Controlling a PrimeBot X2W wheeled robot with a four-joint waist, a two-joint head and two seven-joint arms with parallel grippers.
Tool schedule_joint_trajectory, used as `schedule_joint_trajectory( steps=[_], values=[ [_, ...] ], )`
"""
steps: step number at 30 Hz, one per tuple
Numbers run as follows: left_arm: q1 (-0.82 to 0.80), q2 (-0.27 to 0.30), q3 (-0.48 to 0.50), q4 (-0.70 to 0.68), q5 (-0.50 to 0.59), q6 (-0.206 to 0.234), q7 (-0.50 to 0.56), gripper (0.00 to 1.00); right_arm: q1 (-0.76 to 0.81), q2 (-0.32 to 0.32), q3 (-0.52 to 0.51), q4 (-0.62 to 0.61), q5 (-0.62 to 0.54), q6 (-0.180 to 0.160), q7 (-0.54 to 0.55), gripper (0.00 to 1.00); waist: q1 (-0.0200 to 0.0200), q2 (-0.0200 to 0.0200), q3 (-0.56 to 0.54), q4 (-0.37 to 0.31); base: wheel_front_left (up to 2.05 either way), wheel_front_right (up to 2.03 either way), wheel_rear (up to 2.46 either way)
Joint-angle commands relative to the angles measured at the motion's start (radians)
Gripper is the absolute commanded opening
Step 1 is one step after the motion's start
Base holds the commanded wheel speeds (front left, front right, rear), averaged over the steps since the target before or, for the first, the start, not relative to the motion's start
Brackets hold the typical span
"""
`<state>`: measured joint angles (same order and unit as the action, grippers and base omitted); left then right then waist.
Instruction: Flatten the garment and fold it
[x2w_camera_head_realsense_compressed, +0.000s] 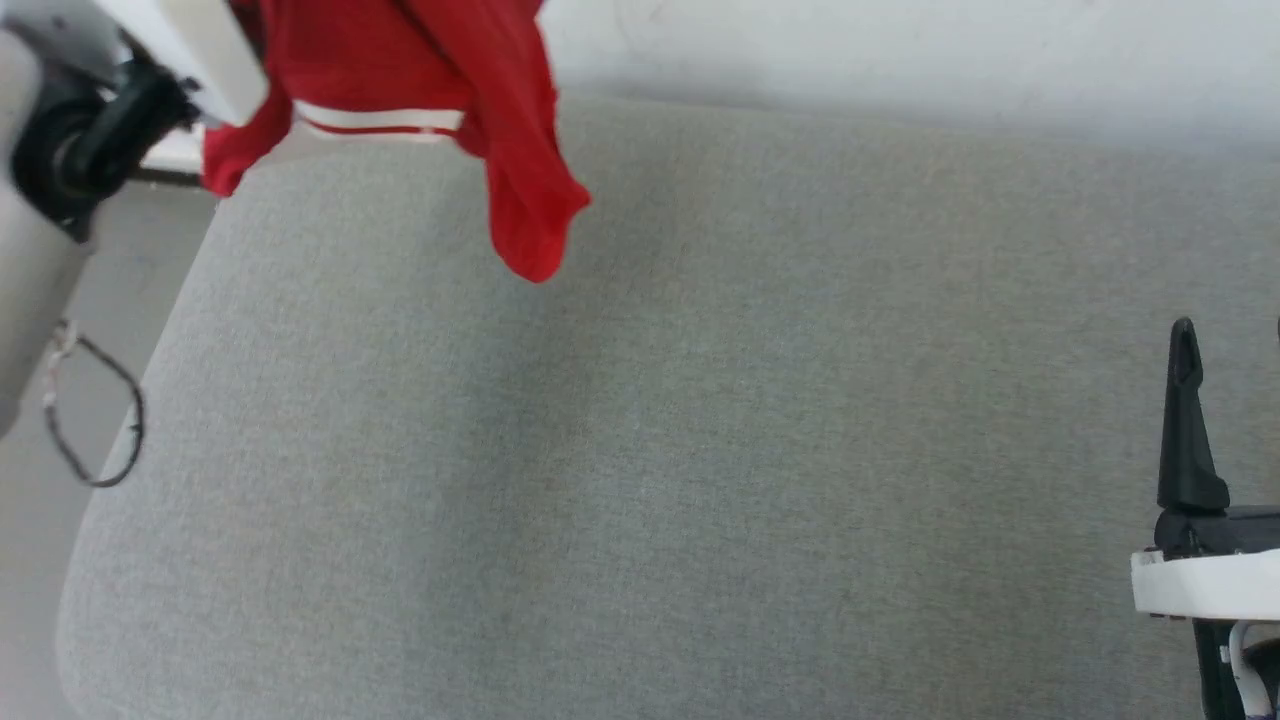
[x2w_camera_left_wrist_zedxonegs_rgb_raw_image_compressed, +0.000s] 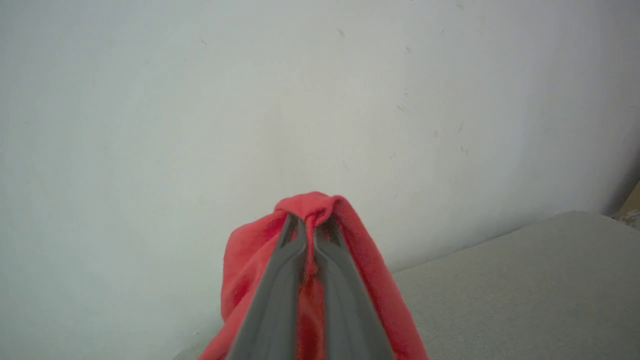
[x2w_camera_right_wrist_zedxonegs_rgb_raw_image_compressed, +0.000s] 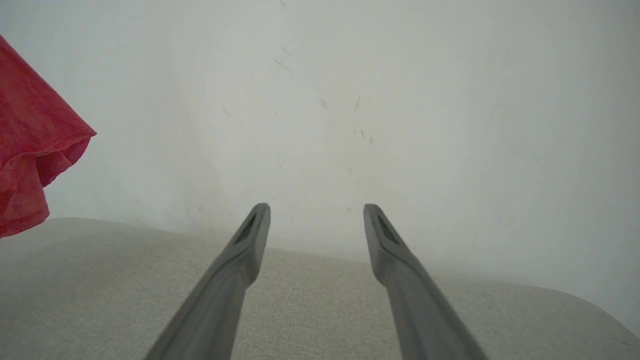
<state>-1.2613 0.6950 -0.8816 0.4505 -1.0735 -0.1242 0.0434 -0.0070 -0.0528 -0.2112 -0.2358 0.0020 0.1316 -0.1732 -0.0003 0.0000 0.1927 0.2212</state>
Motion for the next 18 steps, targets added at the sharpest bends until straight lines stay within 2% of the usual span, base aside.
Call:
schedule_joint_trajectory(
  steps=[1,18],
  values=[
    [-0.020,-0.022,-0.006,-0.026,-0.006,-0.003,0.005,0.00,0.011,0.002,-0.002,0.014,0.015,-0.001,-0.012,1.00,0.0003,0.0000,-0.048,-0.034,0.00,0.00,0.00],
    [0.014,-0.164,-0.063,-0.248,-0.033,0.054,0.046,0.00,0.007,0.003,-0.016,0.144,0.119,-0.001,-0.048,1.00,0.0003,0.0000,-0.105,-0.173,0.00,0.00,0.00]
  ],
)
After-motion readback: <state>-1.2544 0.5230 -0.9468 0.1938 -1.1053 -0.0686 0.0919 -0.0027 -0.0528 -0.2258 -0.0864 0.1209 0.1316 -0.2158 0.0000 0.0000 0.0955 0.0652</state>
